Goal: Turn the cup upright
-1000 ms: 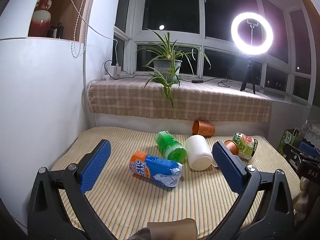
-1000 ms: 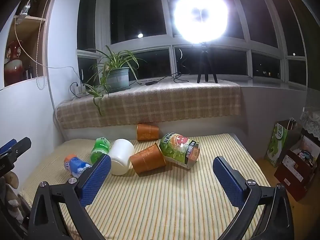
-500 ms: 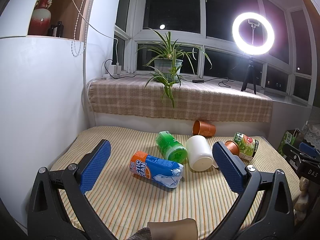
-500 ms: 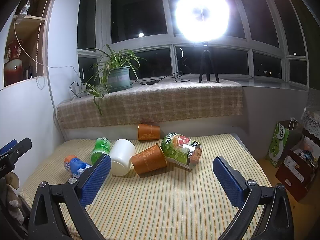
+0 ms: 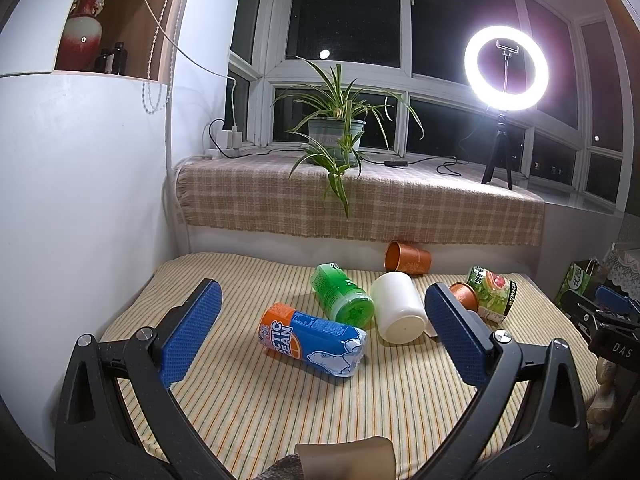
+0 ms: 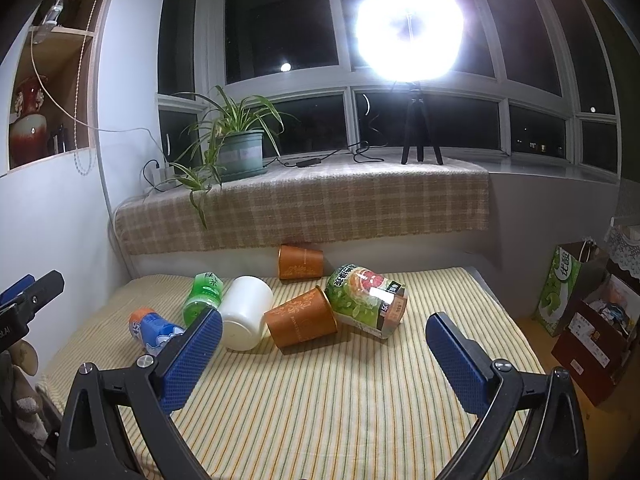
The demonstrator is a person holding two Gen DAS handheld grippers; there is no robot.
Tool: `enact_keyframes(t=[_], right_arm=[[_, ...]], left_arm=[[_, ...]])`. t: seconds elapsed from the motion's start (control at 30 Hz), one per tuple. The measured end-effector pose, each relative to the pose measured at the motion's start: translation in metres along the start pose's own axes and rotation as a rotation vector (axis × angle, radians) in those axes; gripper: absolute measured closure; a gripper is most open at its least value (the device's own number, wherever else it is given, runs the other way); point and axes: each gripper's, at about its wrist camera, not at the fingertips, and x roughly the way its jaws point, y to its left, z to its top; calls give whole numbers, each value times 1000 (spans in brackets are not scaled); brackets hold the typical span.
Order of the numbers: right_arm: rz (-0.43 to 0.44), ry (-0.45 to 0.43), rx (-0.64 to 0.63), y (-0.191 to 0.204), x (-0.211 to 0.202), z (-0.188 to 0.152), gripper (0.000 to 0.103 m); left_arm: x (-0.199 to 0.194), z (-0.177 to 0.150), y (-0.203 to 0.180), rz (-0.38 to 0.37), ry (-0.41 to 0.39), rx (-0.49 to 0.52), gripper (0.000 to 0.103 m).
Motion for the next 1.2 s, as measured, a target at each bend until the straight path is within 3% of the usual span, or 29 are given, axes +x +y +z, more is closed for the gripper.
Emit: enact_keyframes(t=[1.2], right_arm=[[10, 11, -4, 5, 2, -1, 0]], left_arm=[[0, 4, -3, -1, -3, -3, 0]])
